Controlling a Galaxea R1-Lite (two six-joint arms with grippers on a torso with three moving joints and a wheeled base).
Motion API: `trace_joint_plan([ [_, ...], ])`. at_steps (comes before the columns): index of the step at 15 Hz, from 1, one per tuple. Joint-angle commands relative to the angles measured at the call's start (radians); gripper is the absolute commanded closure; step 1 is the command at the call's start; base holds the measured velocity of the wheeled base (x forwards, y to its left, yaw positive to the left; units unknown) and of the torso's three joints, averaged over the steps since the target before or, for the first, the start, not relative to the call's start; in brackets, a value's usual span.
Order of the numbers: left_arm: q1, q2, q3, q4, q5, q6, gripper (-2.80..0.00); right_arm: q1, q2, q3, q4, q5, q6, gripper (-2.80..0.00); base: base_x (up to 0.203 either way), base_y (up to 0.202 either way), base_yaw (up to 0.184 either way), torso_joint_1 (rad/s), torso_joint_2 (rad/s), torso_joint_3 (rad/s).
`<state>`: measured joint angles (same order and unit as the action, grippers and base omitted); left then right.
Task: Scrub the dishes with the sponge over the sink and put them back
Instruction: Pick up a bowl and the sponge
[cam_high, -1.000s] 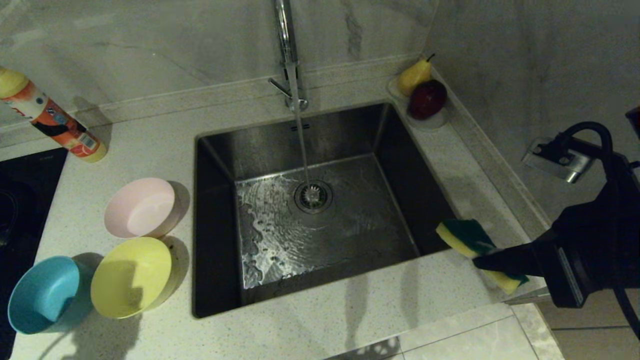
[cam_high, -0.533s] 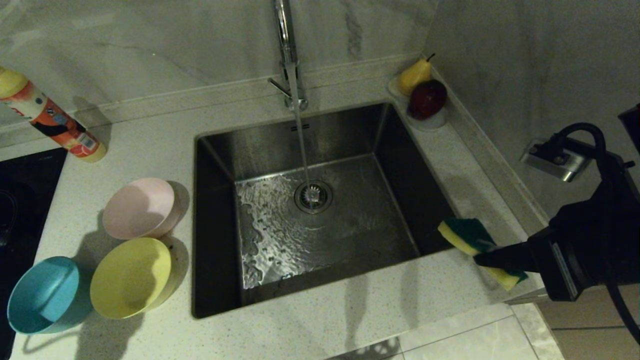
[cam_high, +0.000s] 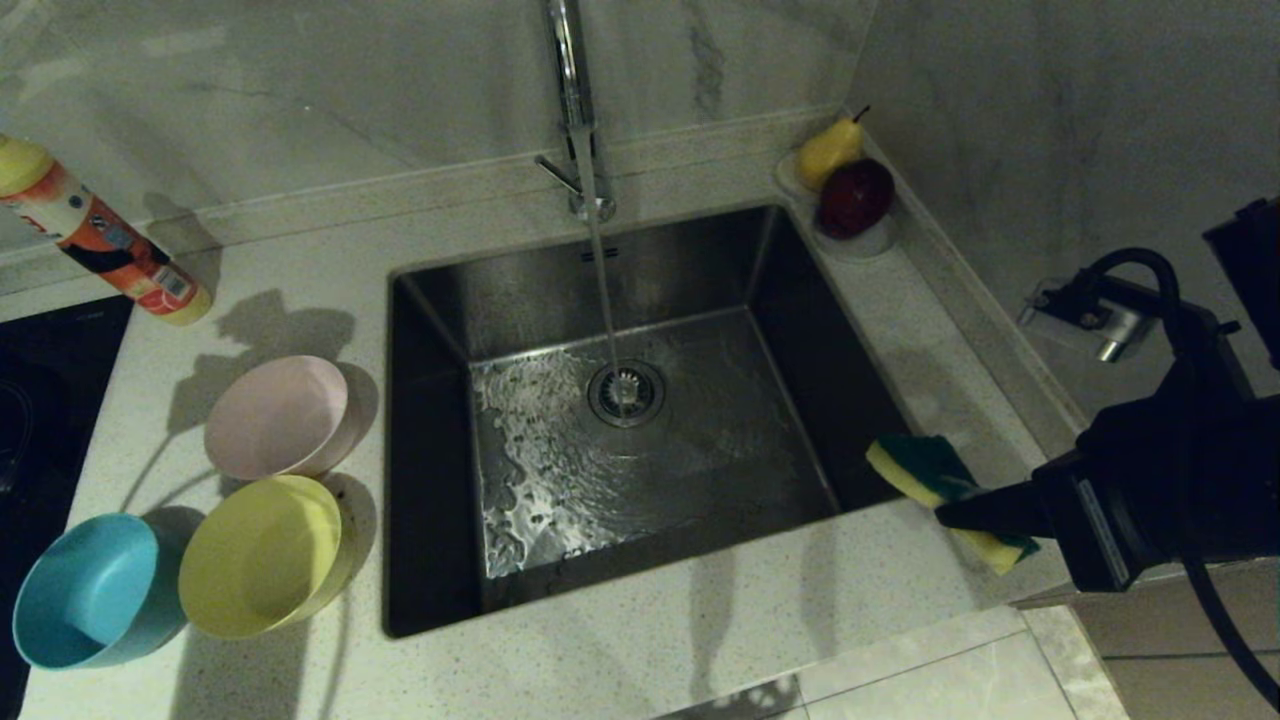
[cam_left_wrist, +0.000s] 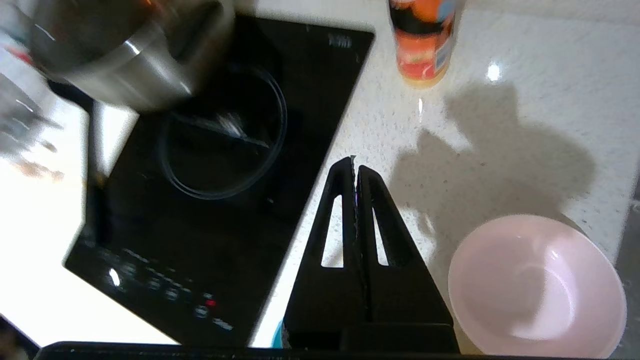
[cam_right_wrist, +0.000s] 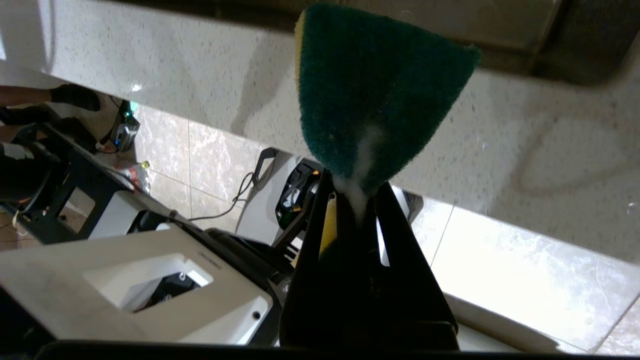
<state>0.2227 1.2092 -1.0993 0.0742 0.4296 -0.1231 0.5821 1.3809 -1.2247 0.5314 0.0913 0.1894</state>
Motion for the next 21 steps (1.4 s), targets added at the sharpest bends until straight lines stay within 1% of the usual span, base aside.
trace_joint_plan([
  [1,0.104,0.082,-0.054,0.071,-0.22,-0.035,0.0,-0.002,0.023,0.011,-0.021,0.001,0.001,0.0,0.0,0.0,0.0,0.0,0.0,0.0],
  [3,0.223,0.088,-0.068,0.131,-0.41,-0.077,0.0,-0.019,0.042,0.007,-0.025,0.011,0.001,0.0,0.0,0.0,0.0,0.0,0.0,0.0],
  [6,0.361,0.093,-0.056,0.186,-0.571,-0.11,0.0,-0.027,0.061,0.001,-0.025,0.025,0.002,0.0,0.0,0.0,0.0,0.0,0.0,0.0],
  [8,0.449,0.106,-0.039,0.195,-0.651,-0.119,0.0,-0.031,0.066,0.004,-0.047,0.027,0.002,0.0,0.0,0.0,0.0,0.0,0.0,0.0],
  [9,0.489,0.111,-0.012,0.196,-0.694,-0.119,0.0,-0.033,0.067,0.005,-0.054,0.027,0.001,0.0,0.0,0.0,0.0,0.0,0.0,0.0],
  [11,0.535,0.112,0.06,0.188,-0.763,-0.116,0.0,-0.036,0.07,0.007,-0.056,0.027,0.002,0.0,0.0,0.0,0.0,0.0,0.0,0.0],
  [15,0.543,0.107,0.183,0.177,-0.776,-0.105,0.0,-0.042,0.067,-0.001,-0.056,0.027,0.002,0.0,0.0,0.0,0.0,0.0,0.0,0.0],
  [16,0.543,0.112,0.194,0.173,-0.778,-0.105,-2.8,-0.042,0.066,-0.001,-0.056,0.028,0.002,0.0,0.0,0.0,0.0,0.0,0.0,0.0],
  [21,0.544,0.133,0.26,0.153,-0.771,-0.101,-2.8,-0.047,0.069,0.004,-0.056,0.027,0.007,0.0,0.0,0.0,0.0,0.0,0.0,0.0],
])
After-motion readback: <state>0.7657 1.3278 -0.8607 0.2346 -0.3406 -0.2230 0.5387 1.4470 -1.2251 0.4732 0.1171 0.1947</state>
